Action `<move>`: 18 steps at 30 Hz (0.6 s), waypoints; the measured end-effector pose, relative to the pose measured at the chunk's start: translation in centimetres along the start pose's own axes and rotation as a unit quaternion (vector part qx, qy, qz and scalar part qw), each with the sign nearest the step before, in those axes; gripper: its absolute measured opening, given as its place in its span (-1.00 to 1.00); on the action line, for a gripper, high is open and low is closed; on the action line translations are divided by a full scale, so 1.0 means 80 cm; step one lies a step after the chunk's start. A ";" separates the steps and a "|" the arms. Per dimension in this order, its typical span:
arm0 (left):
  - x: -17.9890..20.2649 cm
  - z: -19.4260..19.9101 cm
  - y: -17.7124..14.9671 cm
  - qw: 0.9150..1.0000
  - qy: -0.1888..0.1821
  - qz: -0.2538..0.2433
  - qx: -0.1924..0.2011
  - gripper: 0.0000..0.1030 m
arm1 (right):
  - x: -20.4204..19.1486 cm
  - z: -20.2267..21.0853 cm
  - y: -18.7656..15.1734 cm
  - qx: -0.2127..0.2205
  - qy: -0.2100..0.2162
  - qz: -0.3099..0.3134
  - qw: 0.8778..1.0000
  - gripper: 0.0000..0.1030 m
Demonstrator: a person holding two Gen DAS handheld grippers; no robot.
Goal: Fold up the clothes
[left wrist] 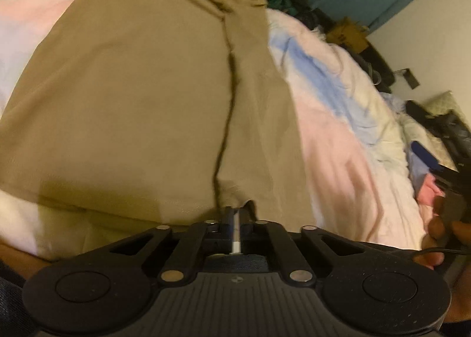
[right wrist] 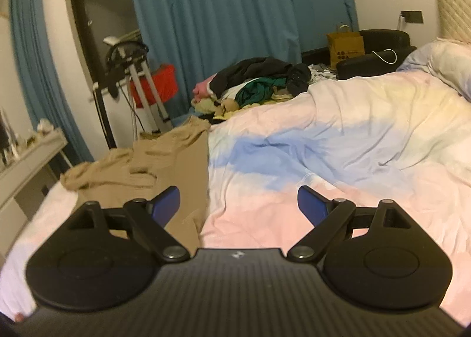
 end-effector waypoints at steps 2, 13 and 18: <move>0.003 0.006 0.005 1.000 -0.011 -0.002 0.008 0.06 | -0.003 -0.002 0.000 -0.003 0.000 0.004 1.000 0.71; -0.002 -0.033 0.035 0.998 -0.033 0.059 0.005 0.02 | -0.010 -0.009 -0.004 -0.012 0.006 0.015 1.000 0.71; 0.007 -0.032 0.016 1.000 0.003 -0.012 0.021 -0.94 | -0.017 -0.010 -0.006 -0.013 0.001 0.033 0.999 0.71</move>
Point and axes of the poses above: each gripper's, at about its wrist camera, not at the fingertips, and z roughly against the way its jaws point, x to its right, y to its top, the point moved 7 cm from there along -z, roughly the way its jaws point, and after that the axes turned 13 degrees about z, right-handed, at the moved point
